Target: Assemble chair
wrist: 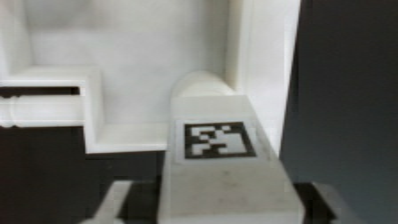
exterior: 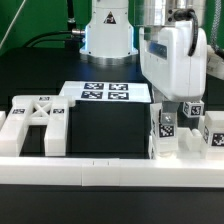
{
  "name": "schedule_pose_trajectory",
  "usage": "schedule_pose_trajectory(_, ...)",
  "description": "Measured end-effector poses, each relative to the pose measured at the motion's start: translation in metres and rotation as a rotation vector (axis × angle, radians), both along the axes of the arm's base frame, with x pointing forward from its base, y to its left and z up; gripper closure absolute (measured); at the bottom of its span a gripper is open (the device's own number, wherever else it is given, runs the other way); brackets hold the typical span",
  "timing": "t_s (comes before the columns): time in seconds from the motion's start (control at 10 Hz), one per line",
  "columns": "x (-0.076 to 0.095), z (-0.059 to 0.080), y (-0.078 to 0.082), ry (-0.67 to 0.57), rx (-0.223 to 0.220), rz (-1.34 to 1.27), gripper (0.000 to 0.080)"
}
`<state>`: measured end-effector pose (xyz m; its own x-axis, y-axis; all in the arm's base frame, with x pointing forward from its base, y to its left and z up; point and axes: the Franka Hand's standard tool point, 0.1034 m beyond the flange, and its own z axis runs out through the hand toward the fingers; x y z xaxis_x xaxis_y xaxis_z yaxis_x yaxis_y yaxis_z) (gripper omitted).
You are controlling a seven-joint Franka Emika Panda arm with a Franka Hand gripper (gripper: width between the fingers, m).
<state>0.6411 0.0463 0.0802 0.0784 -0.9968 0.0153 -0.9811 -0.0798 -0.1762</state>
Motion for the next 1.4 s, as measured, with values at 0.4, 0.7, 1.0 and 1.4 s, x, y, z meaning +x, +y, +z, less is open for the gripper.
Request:
schedule_pose_trajectory(0.4, 0.0025, 0.0028, 0.0004, 0.013, -0.057, 0.362, 0.0160)
schedule_pose_trajectory(0.7, 0.0021, 0.0022, -0.0006, 0.016, -0.099, 0.588, 0.0151)
schedule_pose_trajectory(1.0, 0.0020, 0.0022, 0.0061, 0.011, -0.147, 0.859, 0.0151)
schedule_pose_trajectory(1.4, 0.0042, 0.0052, 0.0063, -0.003, -0.208, 1.153, 0.0151)
